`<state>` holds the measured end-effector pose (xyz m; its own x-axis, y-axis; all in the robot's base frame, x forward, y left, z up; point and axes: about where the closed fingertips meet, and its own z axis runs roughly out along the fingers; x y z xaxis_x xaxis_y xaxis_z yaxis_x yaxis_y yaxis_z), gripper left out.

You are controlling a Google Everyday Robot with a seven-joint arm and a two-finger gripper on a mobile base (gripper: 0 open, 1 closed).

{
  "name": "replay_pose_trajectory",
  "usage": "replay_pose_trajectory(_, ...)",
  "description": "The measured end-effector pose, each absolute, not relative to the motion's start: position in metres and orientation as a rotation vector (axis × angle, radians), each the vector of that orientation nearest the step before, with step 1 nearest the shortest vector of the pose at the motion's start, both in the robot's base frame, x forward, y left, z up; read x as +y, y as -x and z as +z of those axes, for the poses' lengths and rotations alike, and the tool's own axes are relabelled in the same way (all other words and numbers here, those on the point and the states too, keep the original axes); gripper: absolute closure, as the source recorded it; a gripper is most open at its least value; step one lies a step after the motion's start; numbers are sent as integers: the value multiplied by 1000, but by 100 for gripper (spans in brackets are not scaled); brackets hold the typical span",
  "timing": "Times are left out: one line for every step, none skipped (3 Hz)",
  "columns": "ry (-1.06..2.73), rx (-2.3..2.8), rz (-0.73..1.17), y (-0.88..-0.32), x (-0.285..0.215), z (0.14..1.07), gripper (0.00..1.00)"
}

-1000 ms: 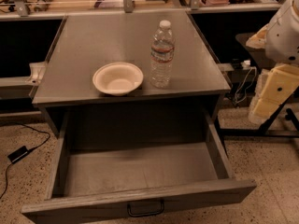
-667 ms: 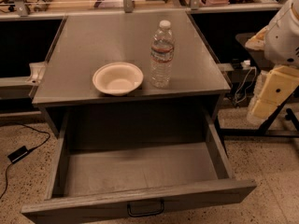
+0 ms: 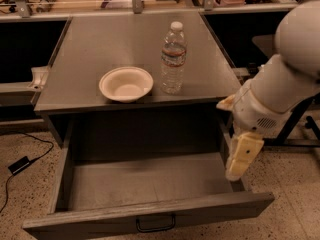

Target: Close top drawer

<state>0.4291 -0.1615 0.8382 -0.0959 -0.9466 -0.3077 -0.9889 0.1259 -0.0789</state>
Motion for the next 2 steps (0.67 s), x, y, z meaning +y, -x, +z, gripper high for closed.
replay_pose_trajectory(1973,2119,368,-404,-141,791,2)
replay_pose_trajectory(1962,2133,430,-389,-138,785,26)
